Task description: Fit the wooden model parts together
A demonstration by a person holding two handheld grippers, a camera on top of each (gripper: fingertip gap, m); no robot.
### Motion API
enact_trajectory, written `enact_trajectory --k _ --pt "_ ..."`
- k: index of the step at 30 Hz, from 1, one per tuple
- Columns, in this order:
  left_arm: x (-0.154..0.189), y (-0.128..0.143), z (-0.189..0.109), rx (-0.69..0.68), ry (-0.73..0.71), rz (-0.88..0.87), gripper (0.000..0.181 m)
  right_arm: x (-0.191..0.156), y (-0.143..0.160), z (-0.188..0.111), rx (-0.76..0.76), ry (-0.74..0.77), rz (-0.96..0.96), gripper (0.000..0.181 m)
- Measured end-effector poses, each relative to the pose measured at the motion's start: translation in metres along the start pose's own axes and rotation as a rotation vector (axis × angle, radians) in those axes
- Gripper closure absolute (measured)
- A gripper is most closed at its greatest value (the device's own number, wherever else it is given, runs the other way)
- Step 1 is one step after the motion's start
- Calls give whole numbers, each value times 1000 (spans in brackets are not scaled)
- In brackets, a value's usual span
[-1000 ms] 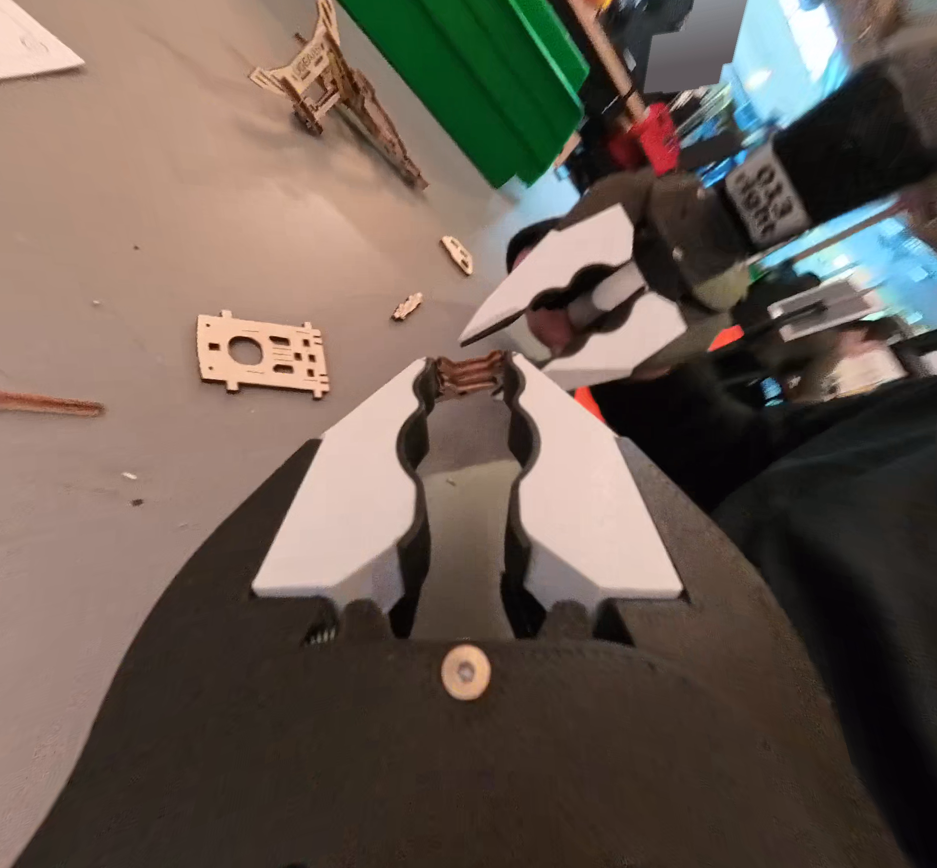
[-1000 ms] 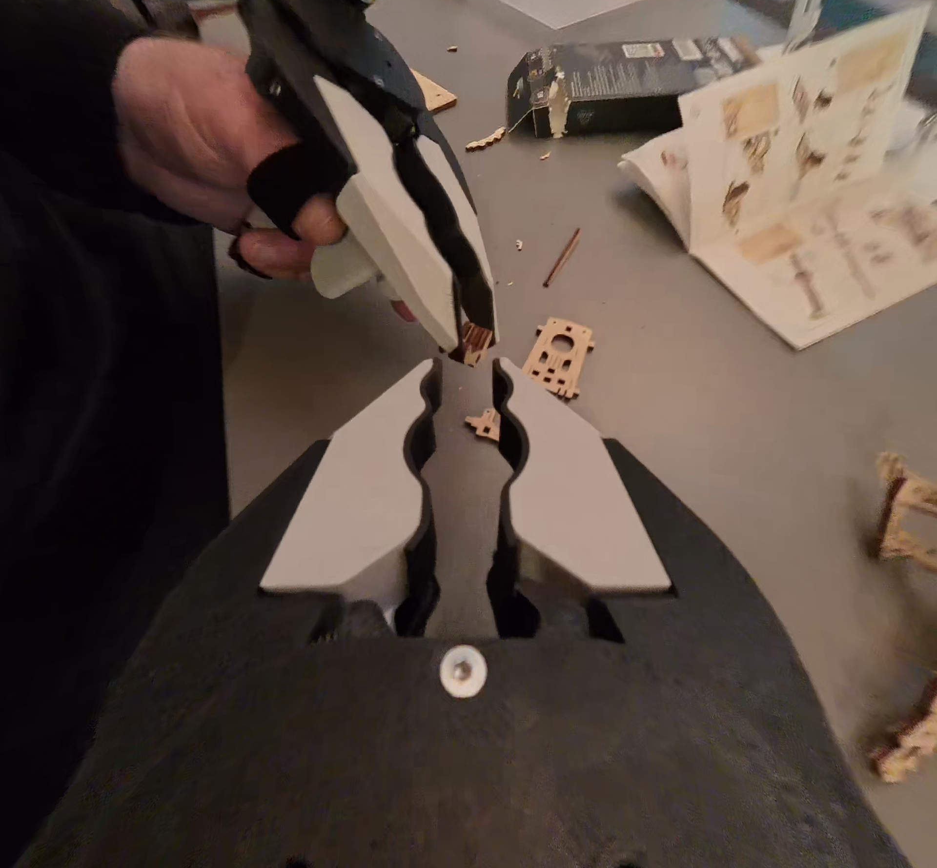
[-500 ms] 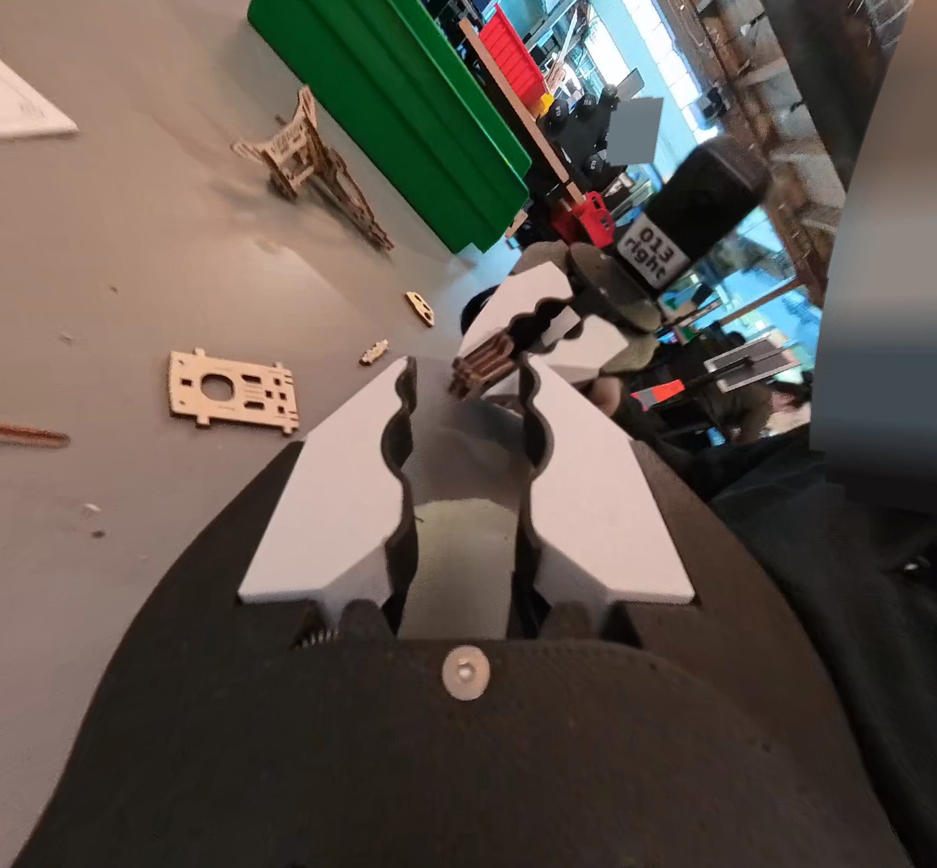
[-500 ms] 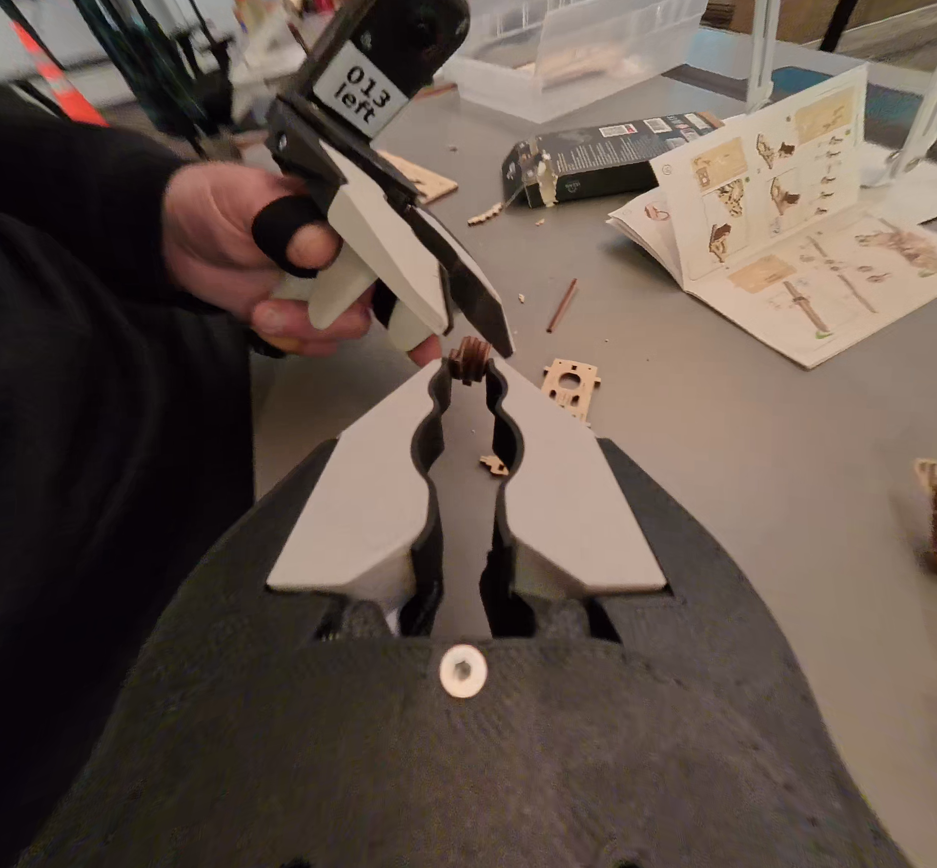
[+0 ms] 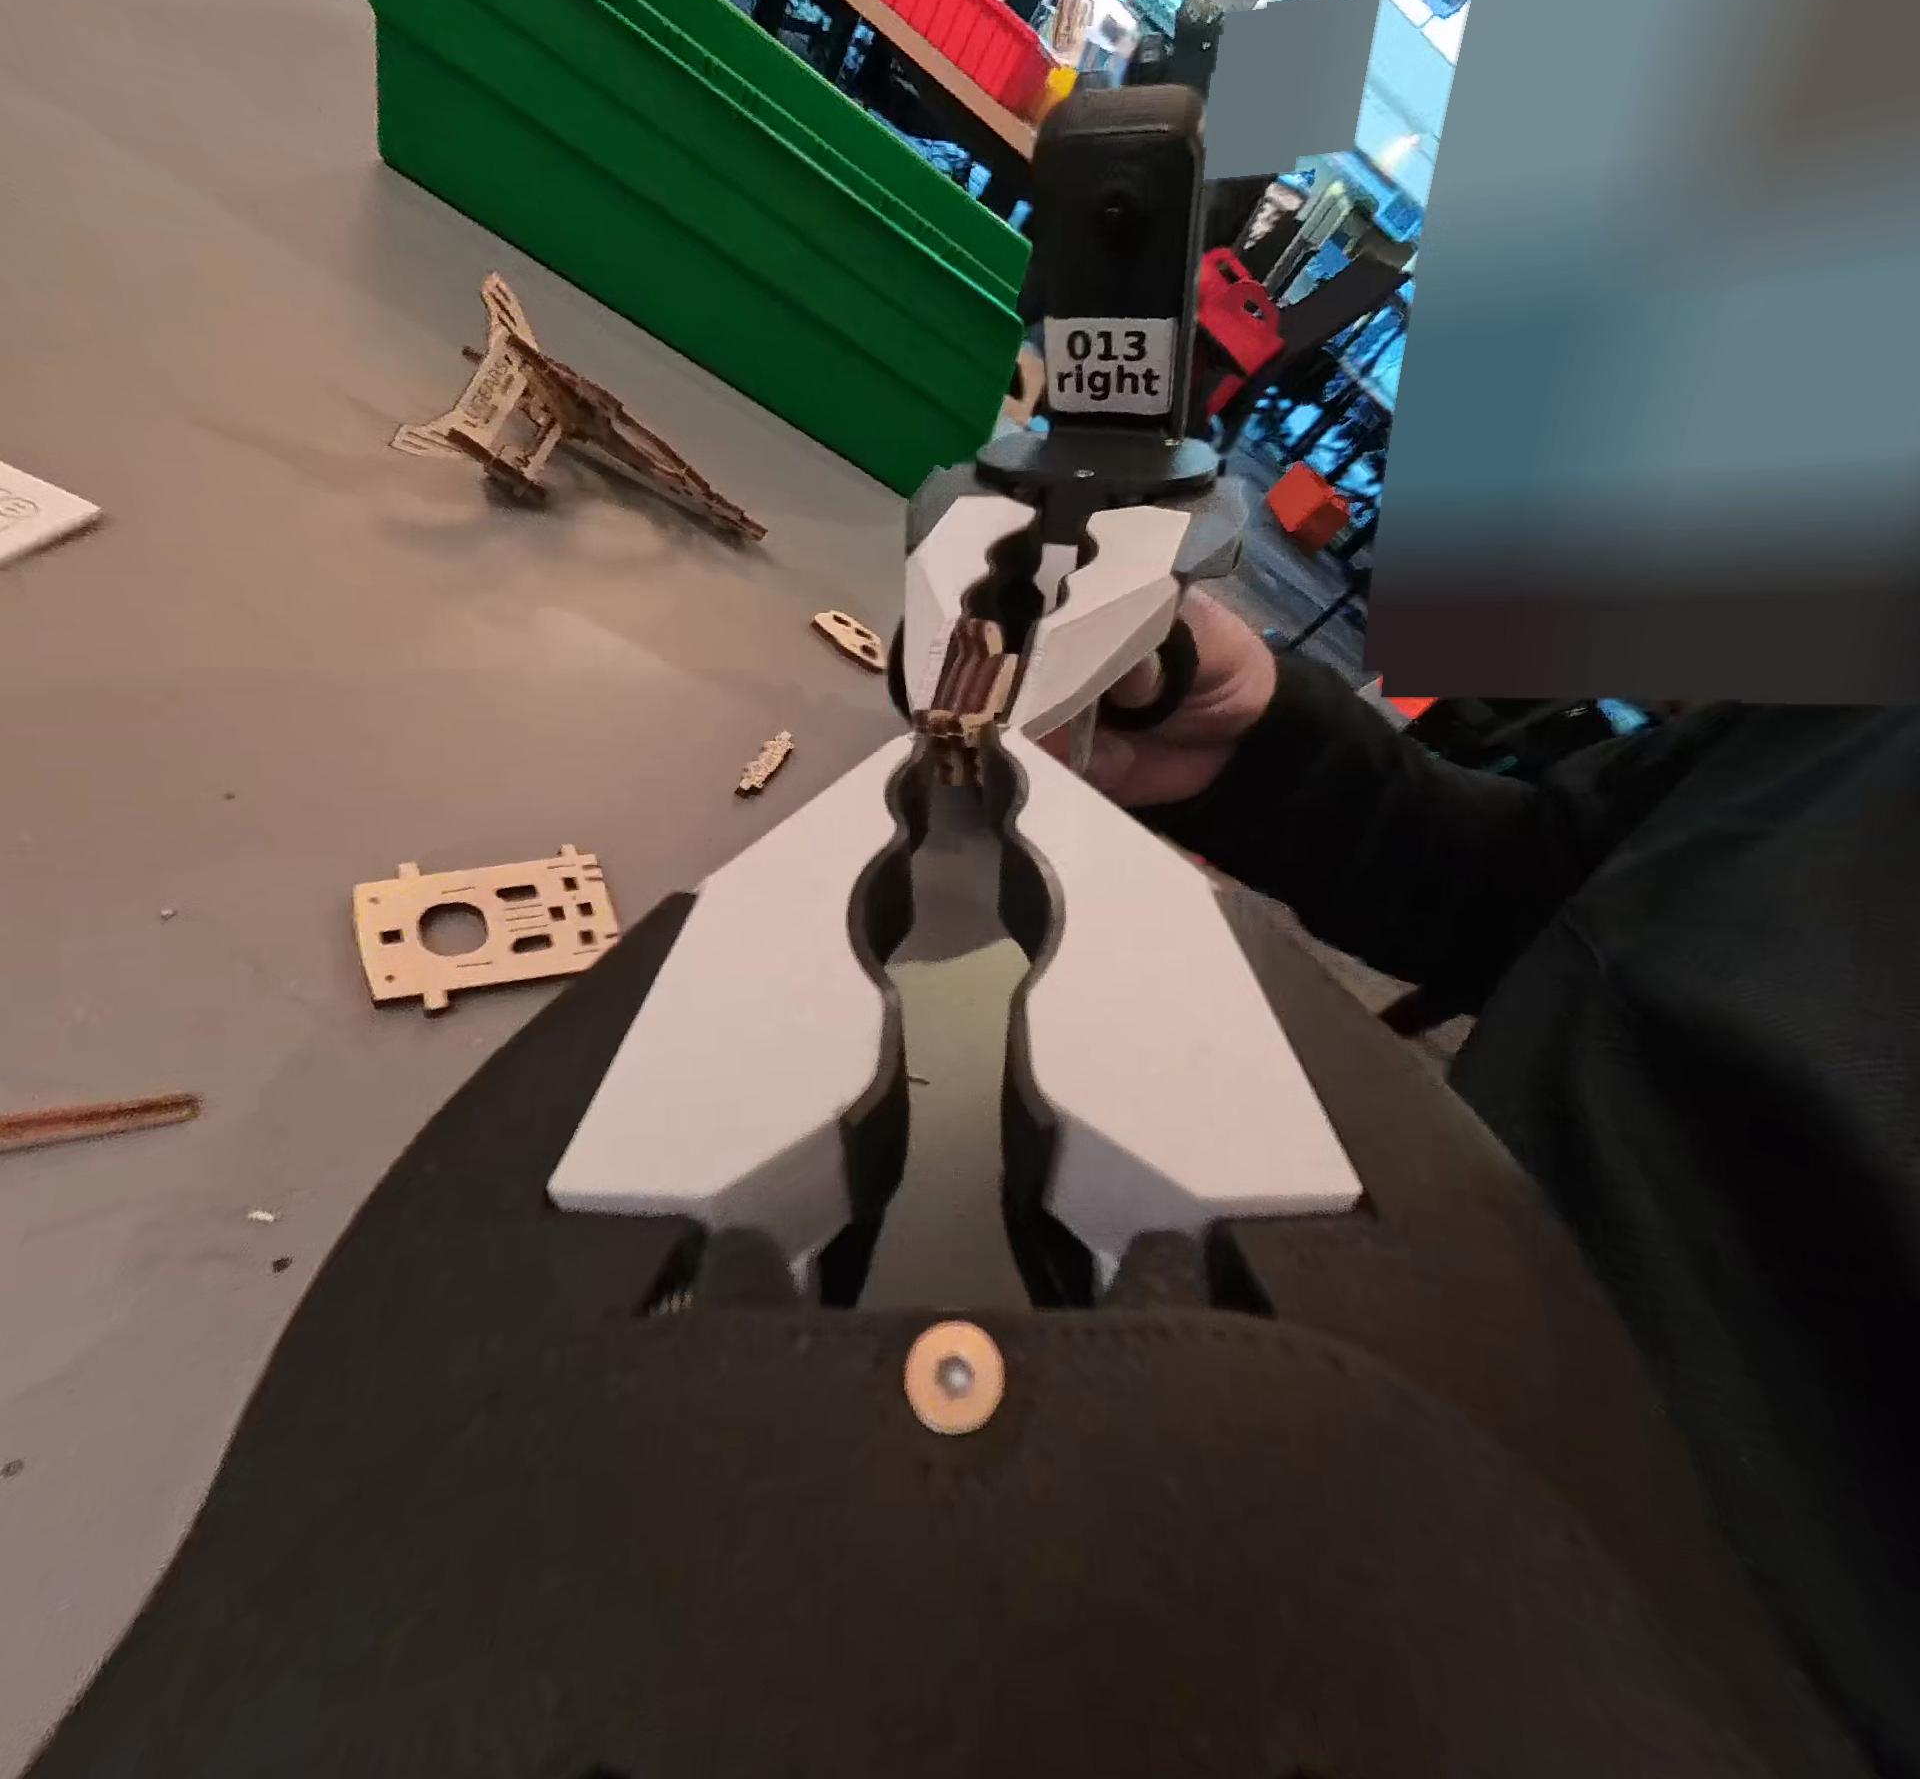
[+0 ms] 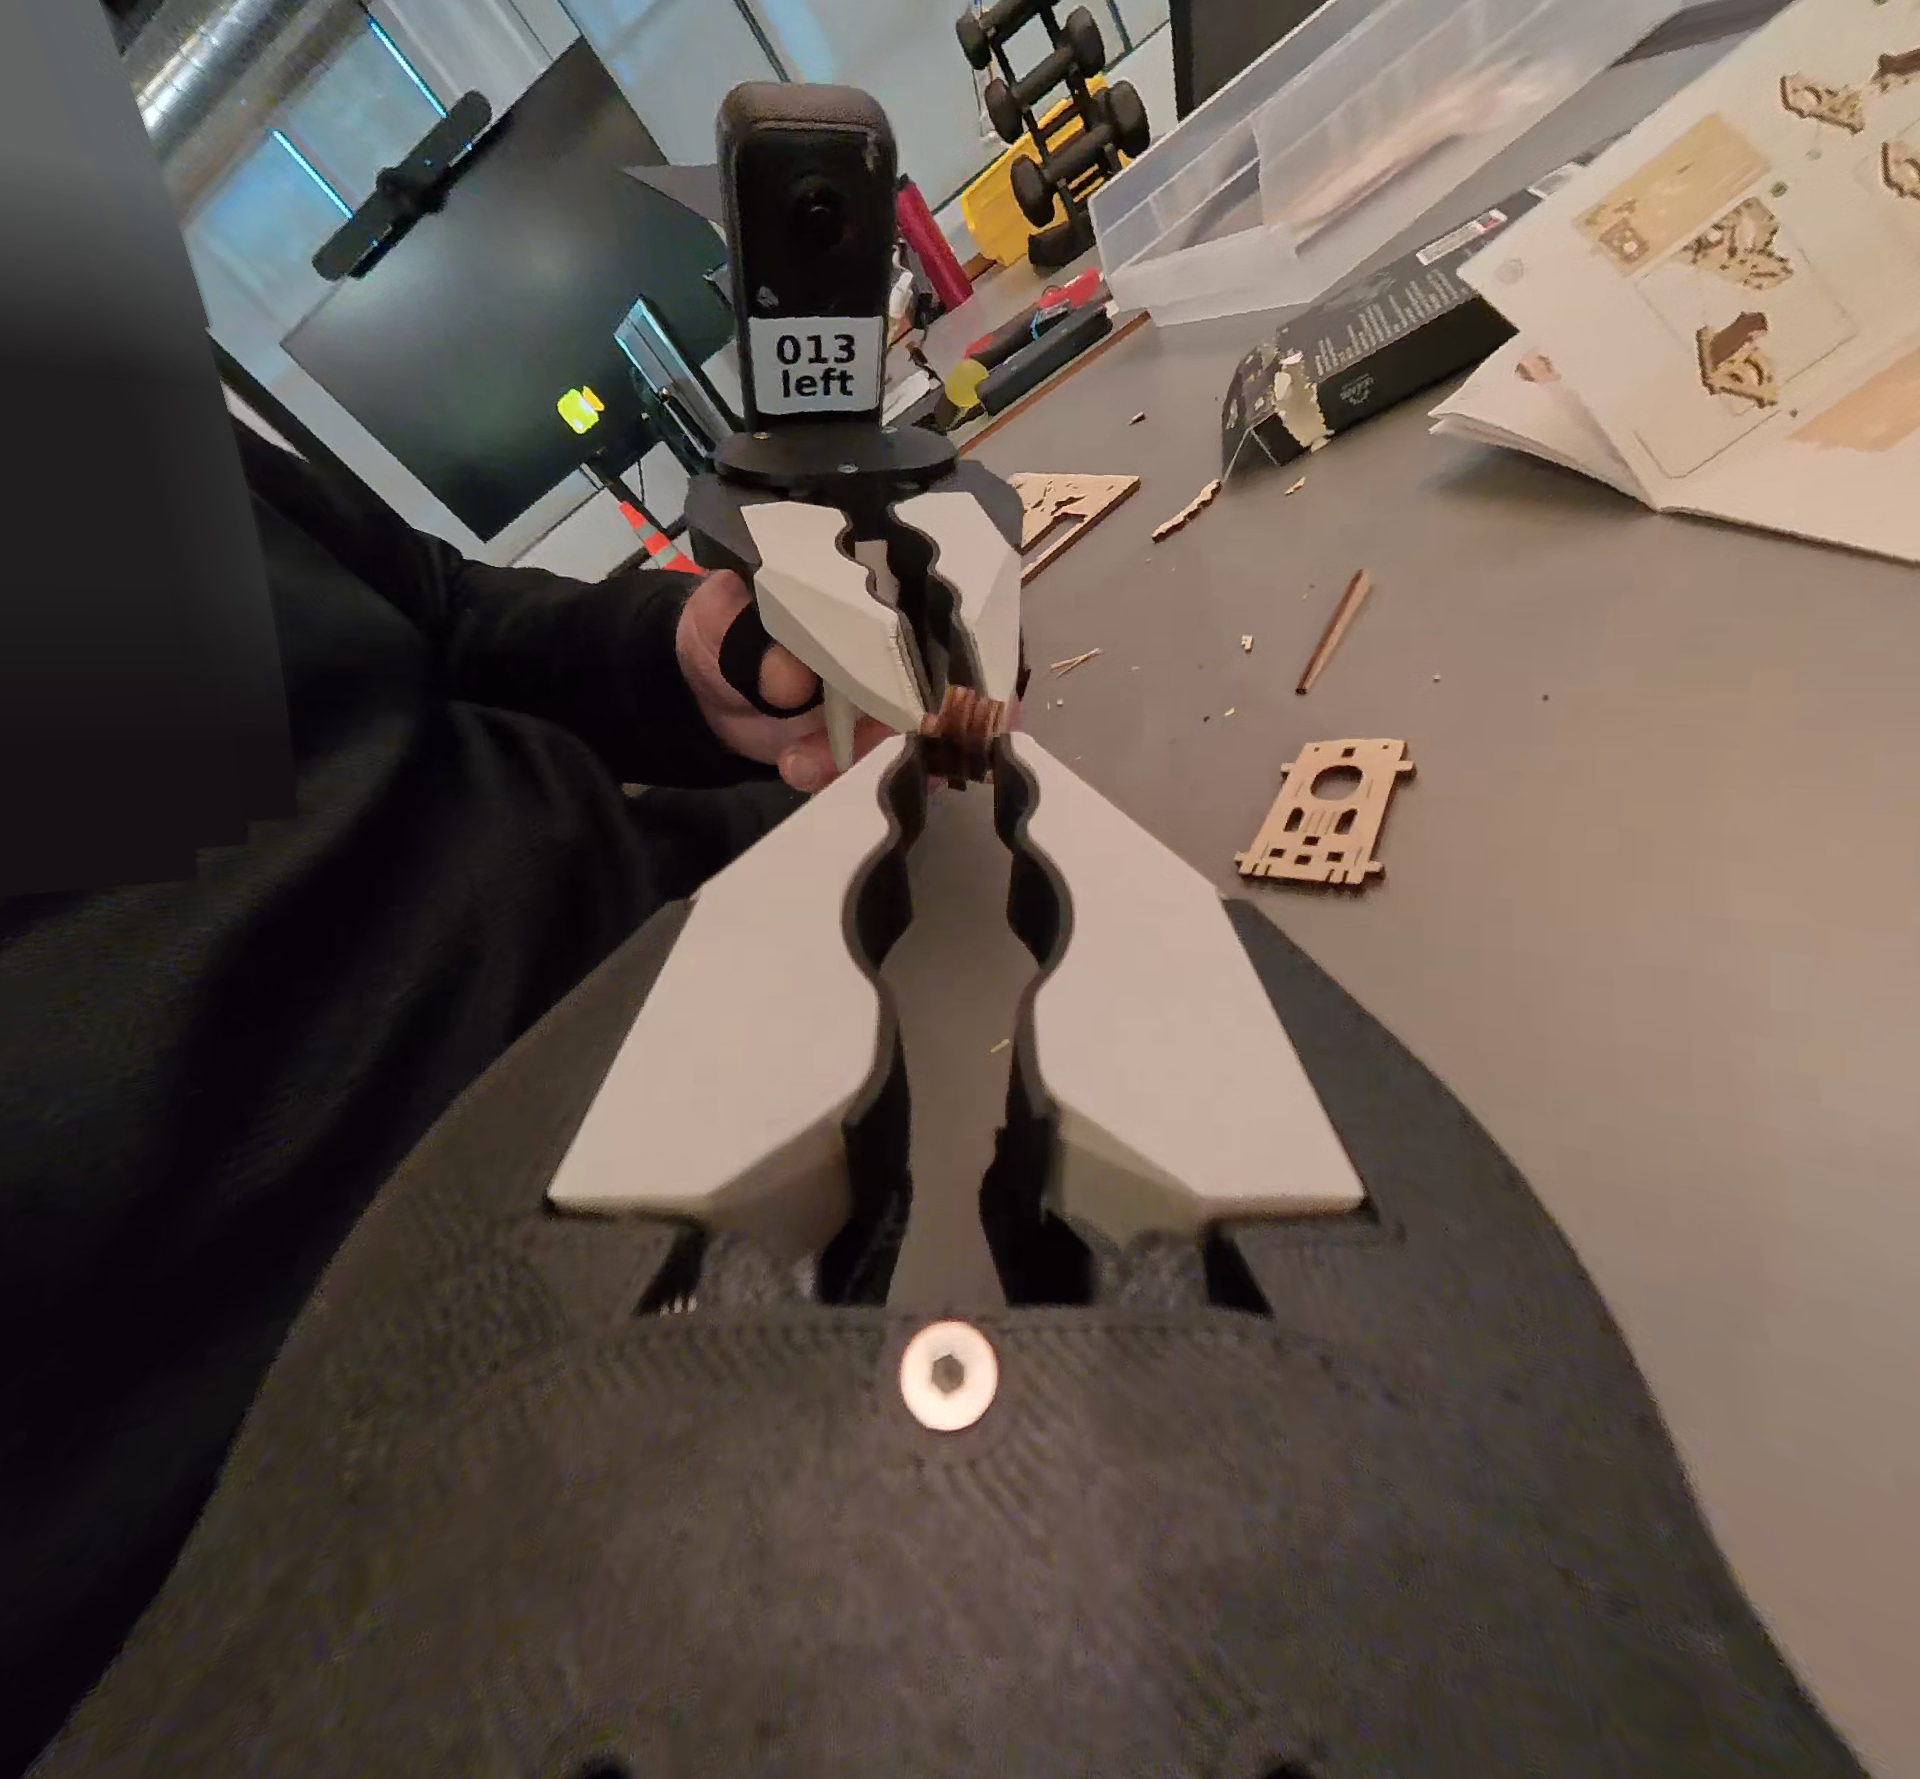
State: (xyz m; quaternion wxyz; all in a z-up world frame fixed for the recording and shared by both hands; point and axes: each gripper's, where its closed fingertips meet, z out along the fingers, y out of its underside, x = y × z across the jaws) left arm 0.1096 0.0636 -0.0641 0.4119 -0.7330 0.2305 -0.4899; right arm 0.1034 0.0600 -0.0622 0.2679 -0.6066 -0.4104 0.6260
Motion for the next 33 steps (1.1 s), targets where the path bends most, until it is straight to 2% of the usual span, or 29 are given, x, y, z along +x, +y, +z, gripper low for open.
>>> enact_trajectory --k 1,3,5,9,13,21,24,27,29,33 --pt "-1 -1 -1 1 -30 46 172 1 0 0 2 -6 23 170" --pt "-4 -4 -3 -11 -107 160 149 3 -1 -2 28 -19 77 170" --pt "-7 -4 -3 -57 -200 295 141 7 -5 -4 60 -26 136 170" --pt "-12 -6 5 -156 -417 649 144 11 -5 -2 63 -20 194 170" --pt "-19 0 8 -236 -529 830 163 9 -5 2 66 -31 241 170" --pt "-22 1 8 -251 -524 809 165 11 -5 3 89 -27 289 170" --pt "-25 -2 5 -252 -529 802 165 14 -6 0 95 -17 297 163" --pt "-27 0 5 -231 -484 689 165 19 -7 -6 97 7 298 152" --pt "-29 0 3 -213 -450 599 165 22 -10 -14 108 30 287 153" --pt "-37 12 1 -304 -407 564 165 35 -7 -33 84 138 224 157"
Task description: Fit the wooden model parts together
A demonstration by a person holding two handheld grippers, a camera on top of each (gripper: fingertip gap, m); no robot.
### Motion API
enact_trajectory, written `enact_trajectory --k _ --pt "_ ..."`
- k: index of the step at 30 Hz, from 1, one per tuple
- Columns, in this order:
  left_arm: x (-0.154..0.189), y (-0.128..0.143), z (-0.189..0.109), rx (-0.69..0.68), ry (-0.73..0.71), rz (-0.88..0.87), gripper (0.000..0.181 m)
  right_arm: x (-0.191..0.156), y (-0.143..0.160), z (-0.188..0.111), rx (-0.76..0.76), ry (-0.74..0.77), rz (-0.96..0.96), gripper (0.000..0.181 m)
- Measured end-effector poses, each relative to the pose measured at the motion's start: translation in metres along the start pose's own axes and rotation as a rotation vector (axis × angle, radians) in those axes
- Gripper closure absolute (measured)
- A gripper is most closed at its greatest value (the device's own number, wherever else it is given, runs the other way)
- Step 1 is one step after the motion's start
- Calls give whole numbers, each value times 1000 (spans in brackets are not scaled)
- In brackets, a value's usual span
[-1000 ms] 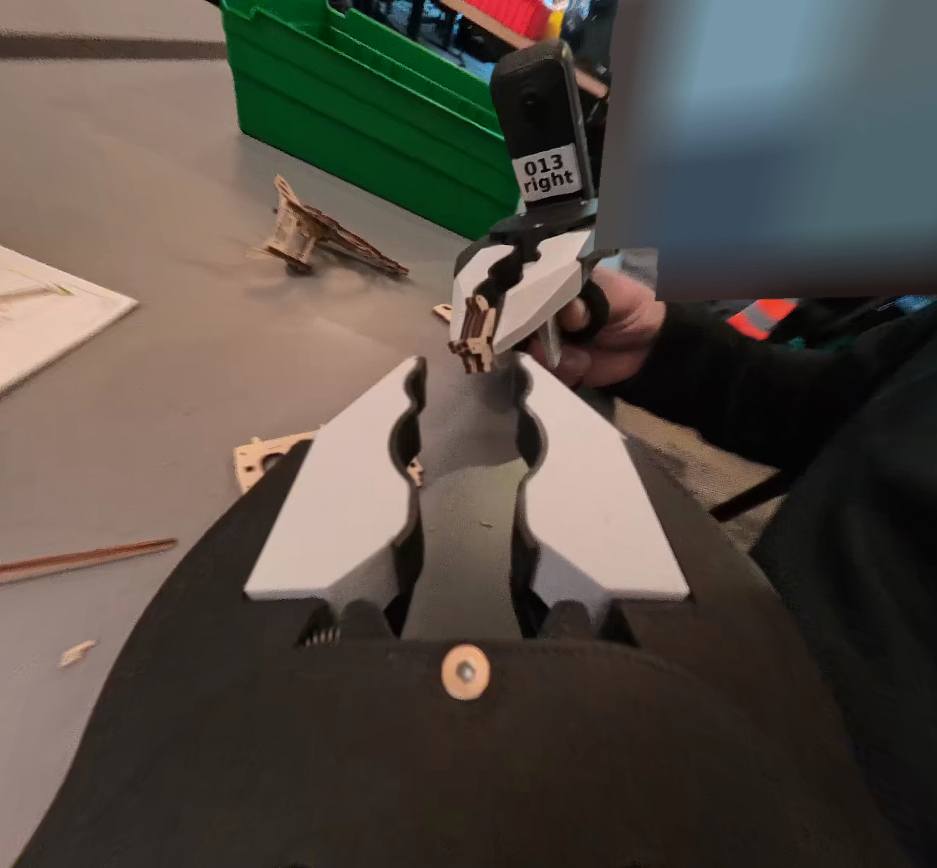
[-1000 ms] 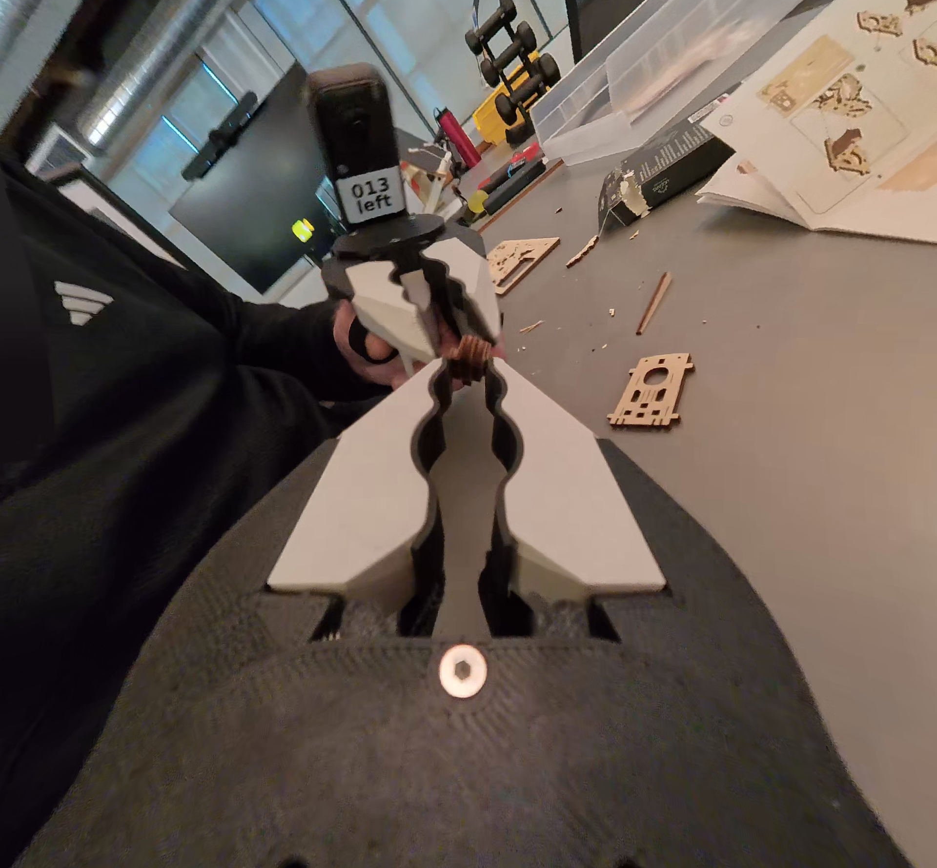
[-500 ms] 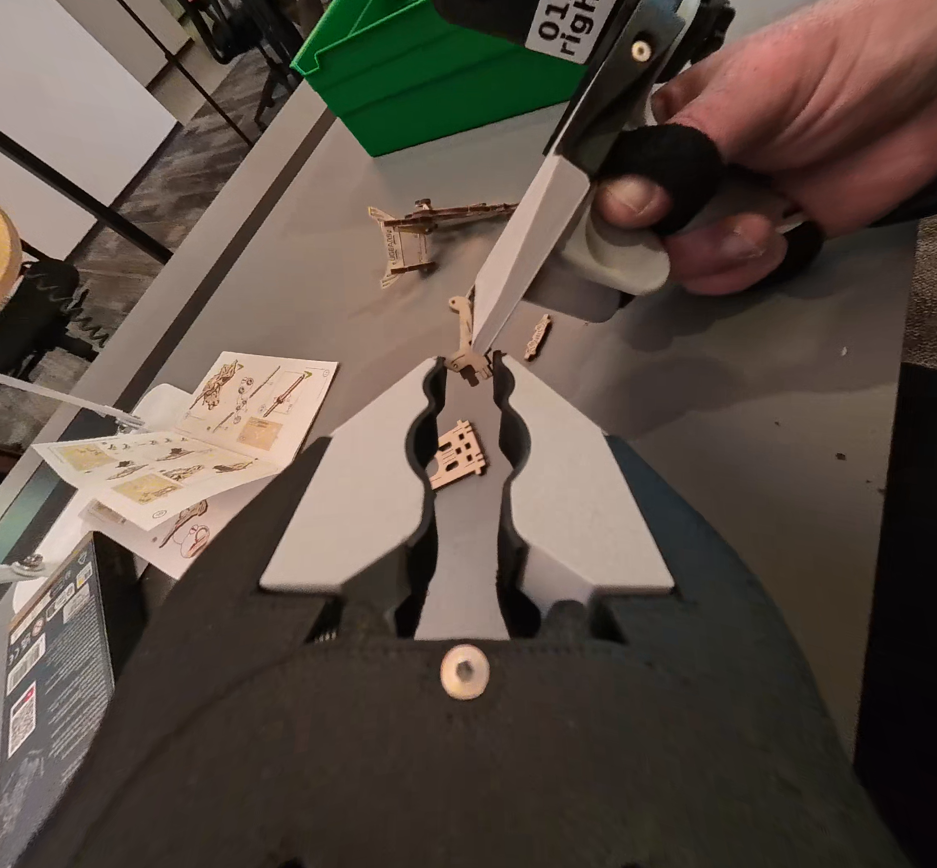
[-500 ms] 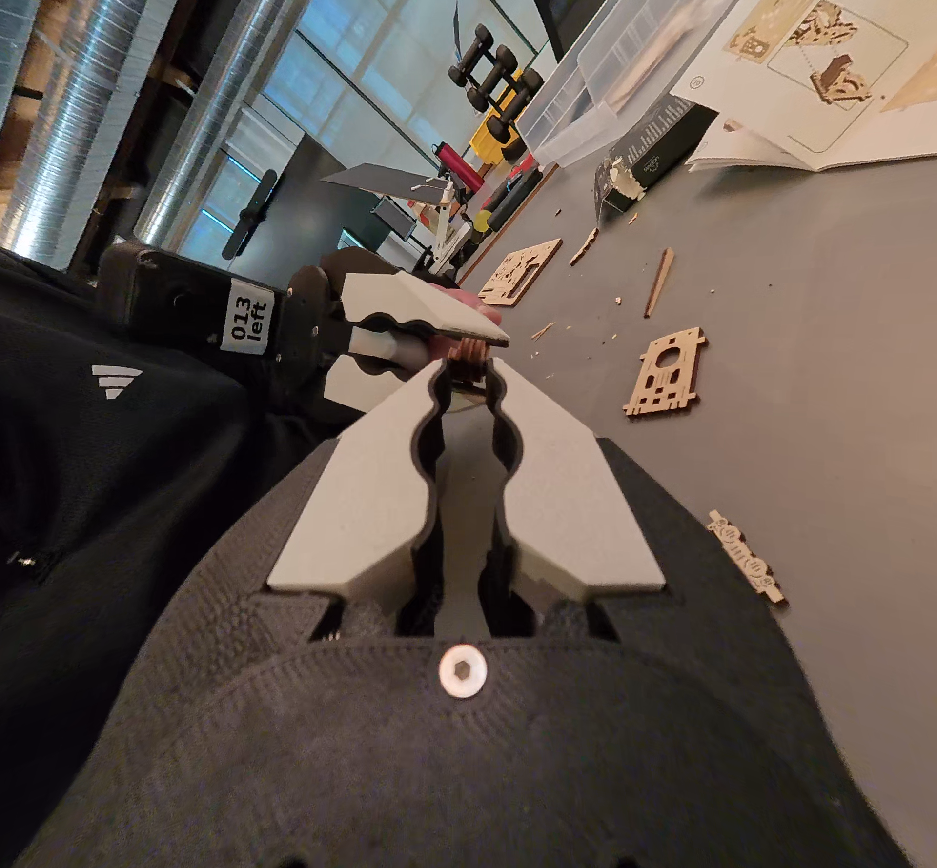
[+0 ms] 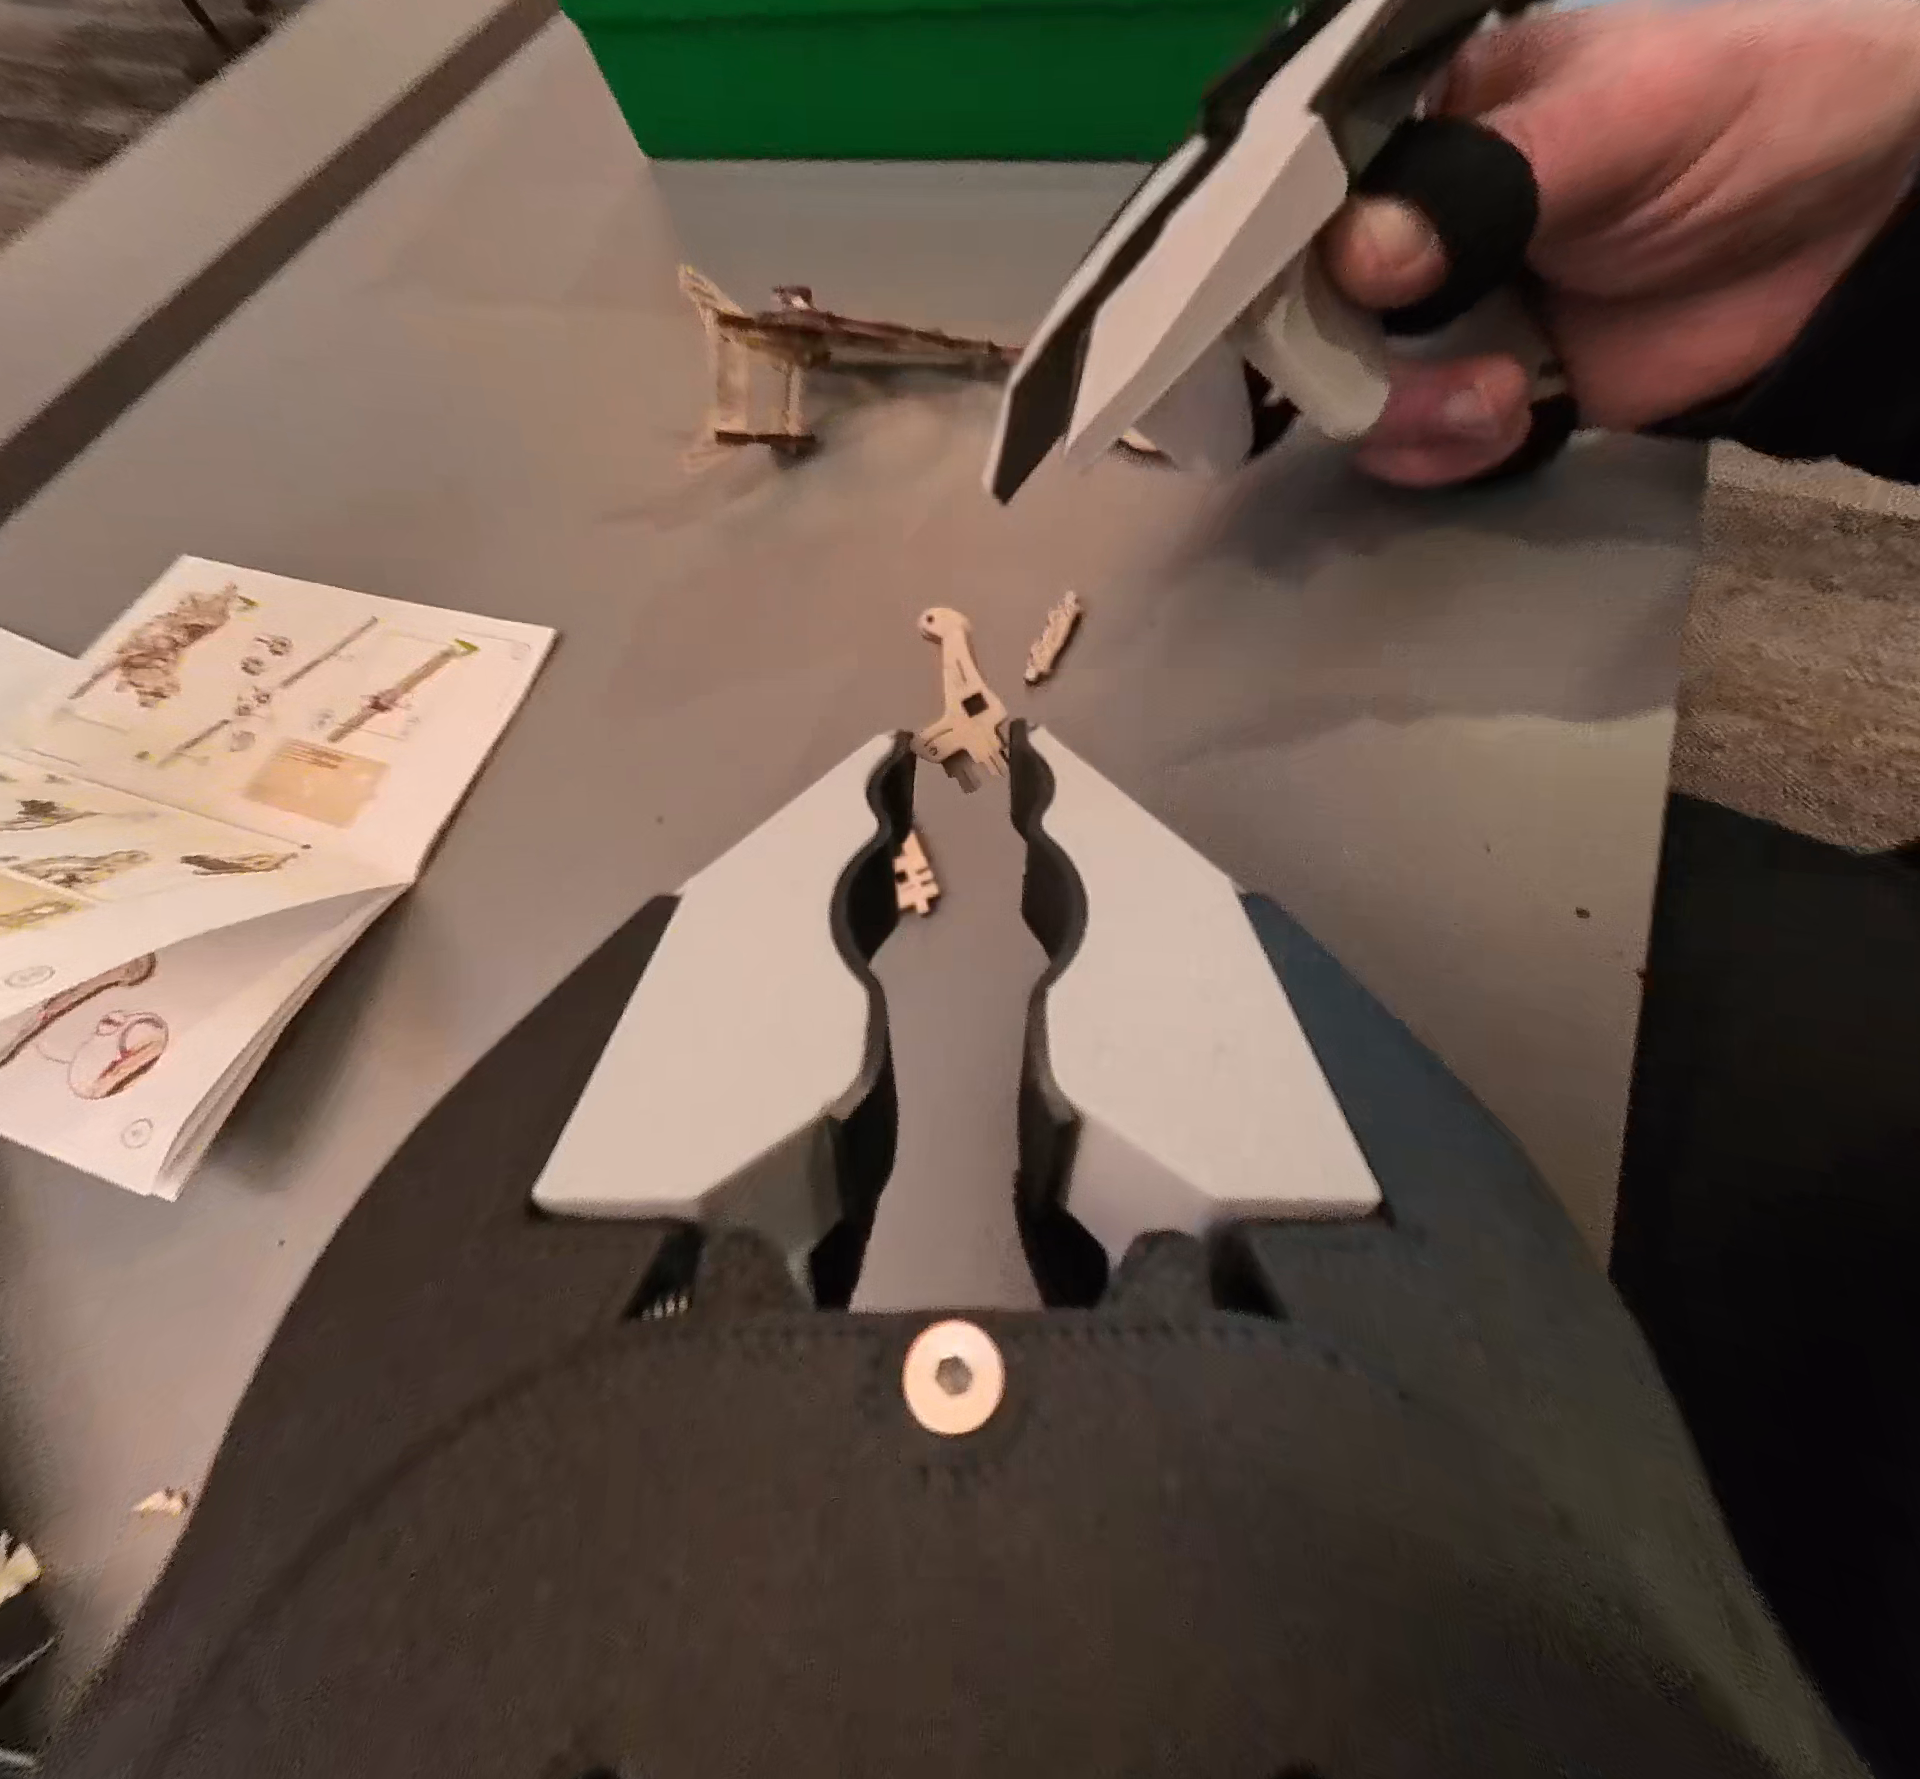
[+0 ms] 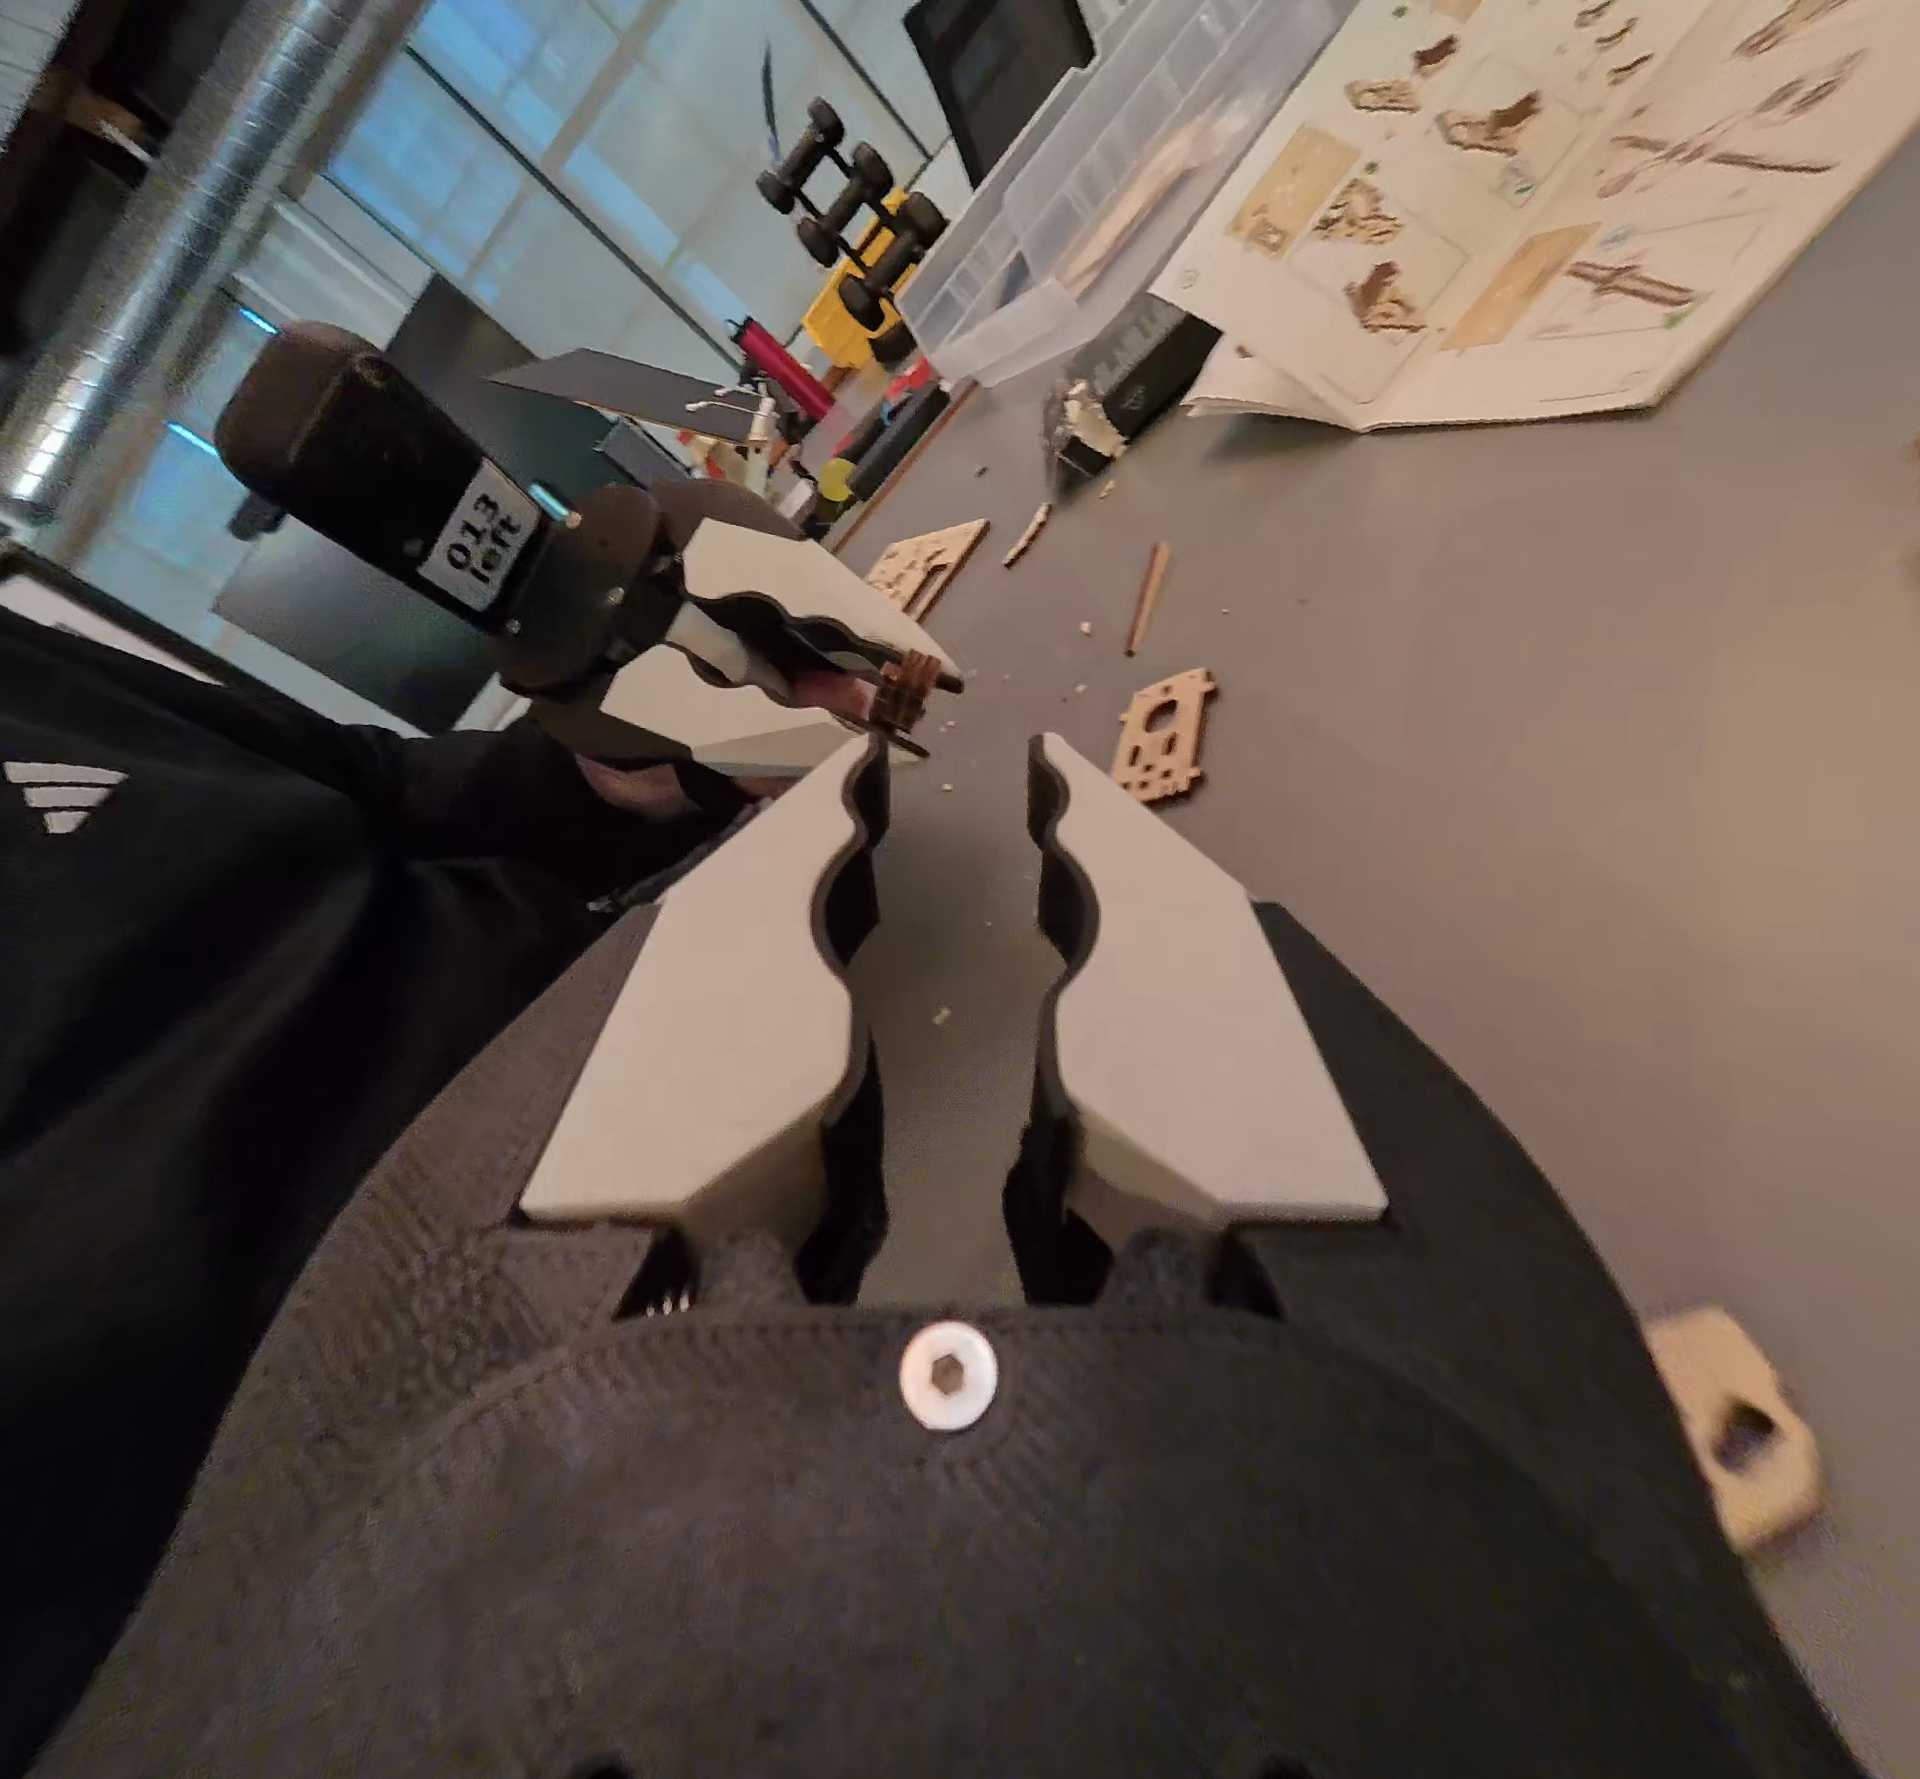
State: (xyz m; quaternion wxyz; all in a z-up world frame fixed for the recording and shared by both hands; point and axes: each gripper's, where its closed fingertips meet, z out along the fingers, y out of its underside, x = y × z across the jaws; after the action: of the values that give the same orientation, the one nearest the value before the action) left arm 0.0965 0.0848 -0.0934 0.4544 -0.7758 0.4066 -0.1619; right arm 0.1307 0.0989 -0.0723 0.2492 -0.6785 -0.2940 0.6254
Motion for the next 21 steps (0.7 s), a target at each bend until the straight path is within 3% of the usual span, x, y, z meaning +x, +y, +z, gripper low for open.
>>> enact_trajectory --k 9,21 --pt "19 35 18 -247 128 93 165 11 16 -8 -83 56 -30 163" --pt "25 49 29 -339 206 19 165 10 18 -8 -93 30 -13 173"
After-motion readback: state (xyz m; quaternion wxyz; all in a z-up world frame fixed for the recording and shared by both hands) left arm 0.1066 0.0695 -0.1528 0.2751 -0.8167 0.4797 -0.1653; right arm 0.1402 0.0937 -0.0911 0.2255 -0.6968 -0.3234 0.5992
